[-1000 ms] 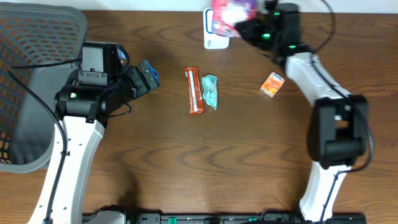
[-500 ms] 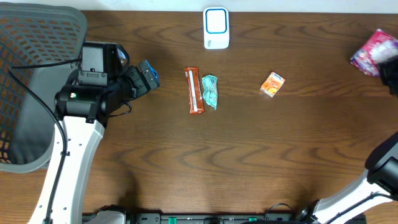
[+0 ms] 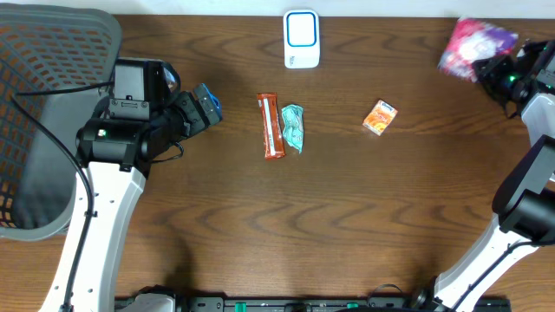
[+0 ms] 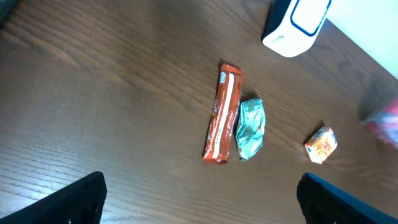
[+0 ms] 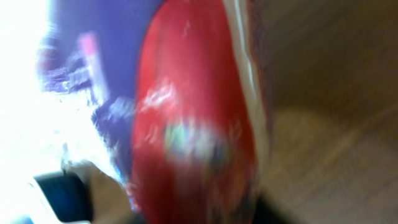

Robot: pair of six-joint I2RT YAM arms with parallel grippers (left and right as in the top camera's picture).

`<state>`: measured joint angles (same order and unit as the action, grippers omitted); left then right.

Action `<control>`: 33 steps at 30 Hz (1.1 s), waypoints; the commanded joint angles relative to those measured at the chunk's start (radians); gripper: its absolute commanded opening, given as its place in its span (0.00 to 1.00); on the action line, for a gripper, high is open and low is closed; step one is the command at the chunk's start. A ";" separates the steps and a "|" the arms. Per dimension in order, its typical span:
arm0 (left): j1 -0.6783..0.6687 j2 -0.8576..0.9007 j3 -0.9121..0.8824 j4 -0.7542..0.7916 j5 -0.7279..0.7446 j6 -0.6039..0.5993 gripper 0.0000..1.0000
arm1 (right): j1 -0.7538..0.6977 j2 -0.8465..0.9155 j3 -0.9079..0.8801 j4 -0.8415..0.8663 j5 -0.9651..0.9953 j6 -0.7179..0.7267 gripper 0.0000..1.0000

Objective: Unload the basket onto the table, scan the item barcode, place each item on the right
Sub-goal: 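Carry the purple pack to the right corner and release it, then grasp the small orange pack with the right gripper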

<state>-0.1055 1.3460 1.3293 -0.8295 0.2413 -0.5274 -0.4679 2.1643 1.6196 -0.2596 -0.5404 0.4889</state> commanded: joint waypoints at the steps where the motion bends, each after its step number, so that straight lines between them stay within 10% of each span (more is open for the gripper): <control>1: 0.004 -0.003 0.002 0.000 0.002 -0.002 0.98 | -0.017 -0.020 0.034 -0.126 -0.031 -0.179 0.57; 7: 0.004 -0.003 0.002 0.000 0.002 -0.002 0.98 | -0.011 -0.081 0.198 -0.434 -0.090 -0.285 0.64; 8: 0.004 -0.003 0.002 0.000 0.002 -0.002 0.98 | 0.003 -0.097 0.227 -0.505 -0.166 -0.336 0.92; 10: 0.004 -0.003 0.002 0.000 0.002 -0.002 0.98 | 0.056 -0.113 0.237 -0.642 -0.299 -0.465 0.99; 13: 0.004 -0.003 0.002 0.000 0.002 -0.002 0.98 | 0.135 -0.109 0.211 -0.767 -0.220 -0.554 0.99; 19: 0.004 -0.003 0.002 0.000 0.002 -0.002 0.98 | 0.288 -0.109 0.044 -0.737 -0.032 -0.293 0.99; 29: 0.004 -0.003 0.002 0.000 0.002 -0.002 0.98 | 0.352 -0.109 -0.193 -0.416 0.119 -0.058 0.57; 33: 0.004 -0.003 0.002 0.000 0.002 -0.002 0.98 | 0.356 -0.109 -0.275 -0.291 0.062 0.006 0.57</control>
<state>-0.1055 1.3464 1.3293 -0.8295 0.2413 -0.5274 -0.1173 2.0548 1.3918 -0.5892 -0.4423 0.4183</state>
